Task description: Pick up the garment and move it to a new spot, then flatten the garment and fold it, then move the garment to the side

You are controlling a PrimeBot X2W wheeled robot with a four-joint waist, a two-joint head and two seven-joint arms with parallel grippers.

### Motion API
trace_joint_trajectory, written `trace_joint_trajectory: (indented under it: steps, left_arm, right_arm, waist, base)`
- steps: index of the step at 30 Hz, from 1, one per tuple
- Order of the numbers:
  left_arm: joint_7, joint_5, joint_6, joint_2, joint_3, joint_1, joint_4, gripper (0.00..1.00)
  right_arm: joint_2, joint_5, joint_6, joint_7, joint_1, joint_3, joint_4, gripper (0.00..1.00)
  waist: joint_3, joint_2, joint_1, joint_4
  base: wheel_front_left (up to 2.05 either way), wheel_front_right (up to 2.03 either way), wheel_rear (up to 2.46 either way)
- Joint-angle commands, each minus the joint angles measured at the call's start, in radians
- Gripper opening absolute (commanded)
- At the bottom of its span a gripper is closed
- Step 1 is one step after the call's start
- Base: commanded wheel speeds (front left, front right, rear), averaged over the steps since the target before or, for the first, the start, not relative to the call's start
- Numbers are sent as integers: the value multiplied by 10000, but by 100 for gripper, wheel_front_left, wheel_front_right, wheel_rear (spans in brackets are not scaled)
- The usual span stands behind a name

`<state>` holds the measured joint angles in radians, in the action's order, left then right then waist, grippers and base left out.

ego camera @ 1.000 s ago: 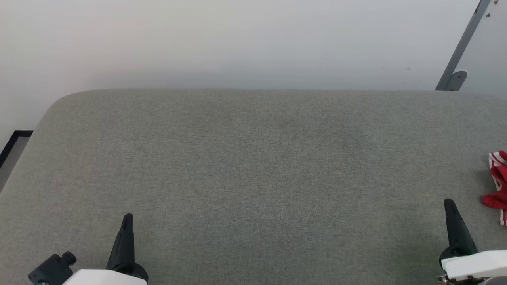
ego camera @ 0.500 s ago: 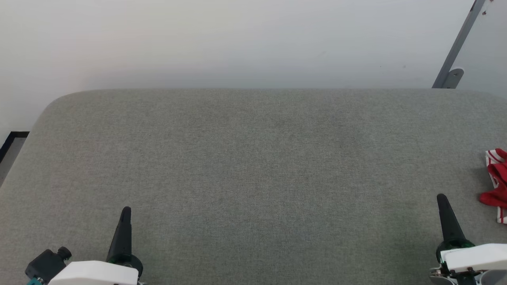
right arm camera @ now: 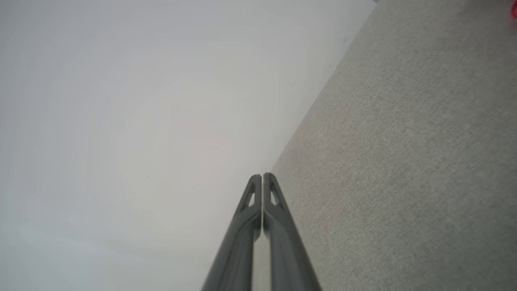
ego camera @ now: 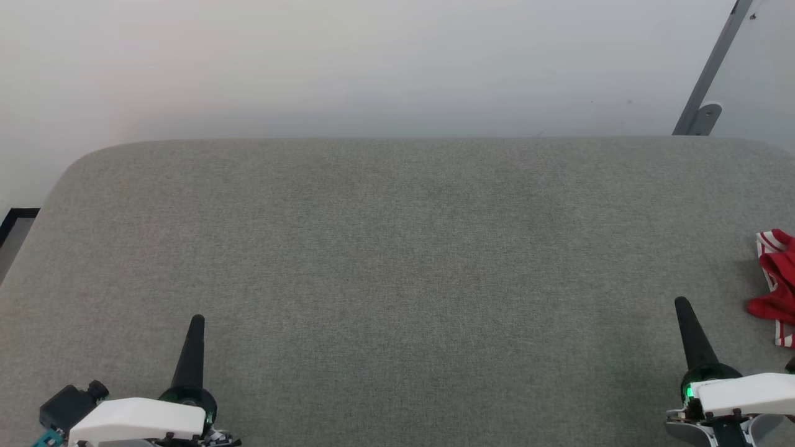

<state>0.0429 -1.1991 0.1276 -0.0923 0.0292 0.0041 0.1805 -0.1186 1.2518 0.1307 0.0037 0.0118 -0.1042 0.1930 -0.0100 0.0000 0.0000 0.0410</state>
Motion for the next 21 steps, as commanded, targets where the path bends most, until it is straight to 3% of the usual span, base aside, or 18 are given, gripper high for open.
trace_joint_trajectory:
  steps: [1,21]
  left_arm:
    - [-109,-329,37,-10,59,-222,-26,0]
    - [-623,-2130,44,69,253,-648,261,0]
  right_arm:
    - [28,229,1,72,215,-47,-40,0]
    - [327,1702,1,548,568,-80,212,0]
  waist:
    - [4,0,0,-11]
    - [52,0,0,-161]
  base:
    - [0,0,0]
    - [0,0,0]
